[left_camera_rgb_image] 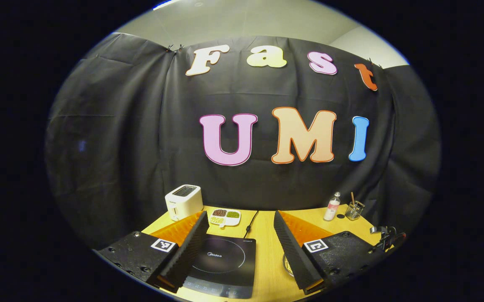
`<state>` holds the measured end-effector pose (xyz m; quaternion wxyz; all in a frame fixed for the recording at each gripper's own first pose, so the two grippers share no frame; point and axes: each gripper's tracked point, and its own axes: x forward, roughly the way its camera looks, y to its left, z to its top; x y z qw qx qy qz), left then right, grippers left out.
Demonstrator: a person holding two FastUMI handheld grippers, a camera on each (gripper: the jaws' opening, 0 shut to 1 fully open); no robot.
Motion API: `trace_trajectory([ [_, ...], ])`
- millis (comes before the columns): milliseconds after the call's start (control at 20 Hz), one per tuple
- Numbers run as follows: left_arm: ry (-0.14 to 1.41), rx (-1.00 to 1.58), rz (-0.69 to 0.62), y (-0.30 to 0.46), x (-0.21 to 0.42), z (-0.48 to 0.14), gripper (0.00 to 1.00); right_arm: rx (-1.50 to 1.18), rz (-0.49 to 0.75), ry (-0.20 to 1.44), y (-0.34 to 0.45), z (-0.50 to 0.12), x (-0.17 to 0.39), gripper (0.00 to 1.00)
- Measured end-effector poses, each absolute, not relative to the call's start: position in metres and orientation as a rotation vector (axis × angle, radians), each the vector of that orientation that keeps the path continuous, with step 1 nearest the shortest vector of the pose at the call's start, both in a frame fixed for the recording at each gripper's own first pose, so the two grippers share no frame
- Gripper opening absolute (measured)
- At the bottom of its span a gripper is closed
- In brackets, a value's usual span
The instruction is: First push the handle of the pot to place it horizontally, then grasp the pot with both hands and set it on the induction cooktop.
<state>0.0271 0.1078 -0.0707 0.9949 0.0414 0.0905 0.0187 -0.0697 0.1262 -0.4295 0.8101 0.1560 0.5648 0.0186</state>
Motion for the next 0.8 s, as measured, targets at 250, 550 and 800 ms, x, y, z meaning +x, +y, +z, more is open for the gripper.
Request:
trace_trajectory([
  [250,0.185,0.089,0.052,0.099,0.033,-0.073,0.95,0.303,0.008,1.211,0.090,-0.434,-0.062,0.09],
  [550,0.190,0.088,0.094,0.093,0.033,-0.075,0.92,0.289,0.010,1.207,0.063,-0.433,-0.047,0.00],
  [800,0.196,0.090,0.135,0.090,0.030,-0.079,0.95,0.293,0.026,1.215,0.052,-0.436,-0.035,0.00],
])
